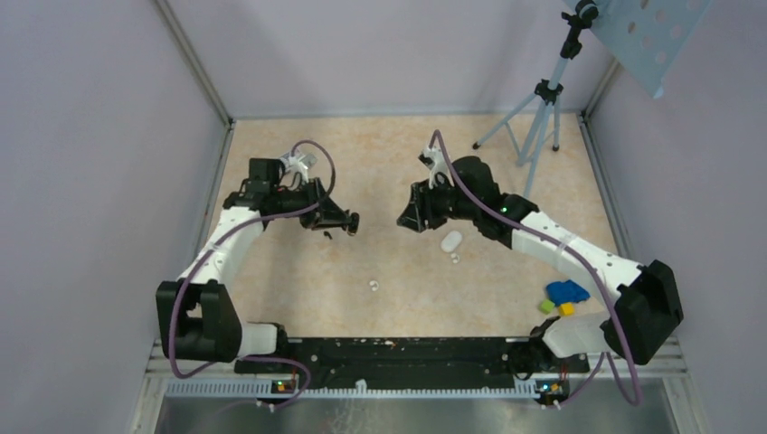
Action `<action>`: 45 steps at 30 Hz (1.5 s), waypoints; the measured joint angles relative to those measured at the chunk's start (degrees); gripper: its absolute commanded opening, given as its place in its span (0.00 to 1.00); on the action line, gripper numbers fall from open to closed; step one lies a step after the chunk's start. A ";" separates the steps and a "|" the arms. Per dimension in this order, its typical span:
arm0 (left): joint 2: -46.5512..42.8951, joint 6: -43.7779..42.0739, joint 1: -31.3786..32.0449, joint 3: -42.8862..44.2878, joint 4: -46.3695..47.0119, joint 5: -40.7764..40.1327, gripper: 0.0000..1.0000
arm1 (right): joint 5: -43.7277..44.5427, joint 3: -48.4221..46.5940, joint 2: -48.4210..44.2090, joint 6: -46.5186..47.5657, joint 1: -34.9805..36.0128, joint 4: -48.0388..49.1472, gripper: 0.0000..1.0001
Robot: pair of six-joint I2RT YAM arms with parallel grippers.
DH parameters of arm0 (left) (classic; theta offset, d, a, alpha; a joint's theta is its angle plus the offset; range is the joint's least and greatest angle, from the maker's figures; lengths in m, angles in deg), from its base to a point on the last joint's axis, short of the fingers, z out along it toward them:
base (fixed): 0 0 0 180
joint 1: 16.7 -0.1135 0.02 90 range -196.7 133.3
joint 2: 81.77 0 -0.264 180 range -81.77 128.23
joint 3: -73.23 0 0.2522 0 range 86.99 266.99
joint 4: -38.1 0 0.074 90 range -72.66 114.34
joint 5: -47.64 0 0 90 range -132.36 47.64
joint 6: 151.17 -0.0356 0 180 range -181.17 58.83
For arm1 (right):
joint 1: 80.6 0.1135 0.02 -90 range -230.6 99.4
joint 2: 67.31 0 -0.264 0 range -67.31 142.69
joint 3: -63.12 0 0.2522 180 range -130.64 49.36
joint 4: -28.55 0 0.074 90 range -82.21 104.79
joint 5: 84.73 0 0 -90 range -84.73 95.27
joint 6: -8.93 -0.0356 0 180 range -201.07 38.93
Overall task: Insert the wireless bluetooth earbuds into the charging case
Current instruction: Move the left earbud to the center of the board.
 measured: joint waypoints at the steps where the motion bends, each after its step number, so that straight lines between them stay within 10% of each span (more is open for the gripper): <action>1: -0.35 -0.35 -2.34 0.00 -1.27 -1.11 0.00 | 1.40 1.57 -0.37 -0.63 0.15 0.07 0.48; 10: -8.81 2.19 -19.17 -0.26 -6.75 -11.02 0.00 | 15.06 1.07 9.64 -2.54 10.40 1.81 0.47; 24: -13.73 15.19 -24.83 -0.28 -9.46 -28.85 0.00 | 26.01 -16.44 35.85 -1.64 17.53 9.46 0.43; 45: -11.08 17.00 -27.19 0.74 -11.67 -31.04 0.00 | 30.01 -41.35 58.55 -2.51 18.69 6.91 0.34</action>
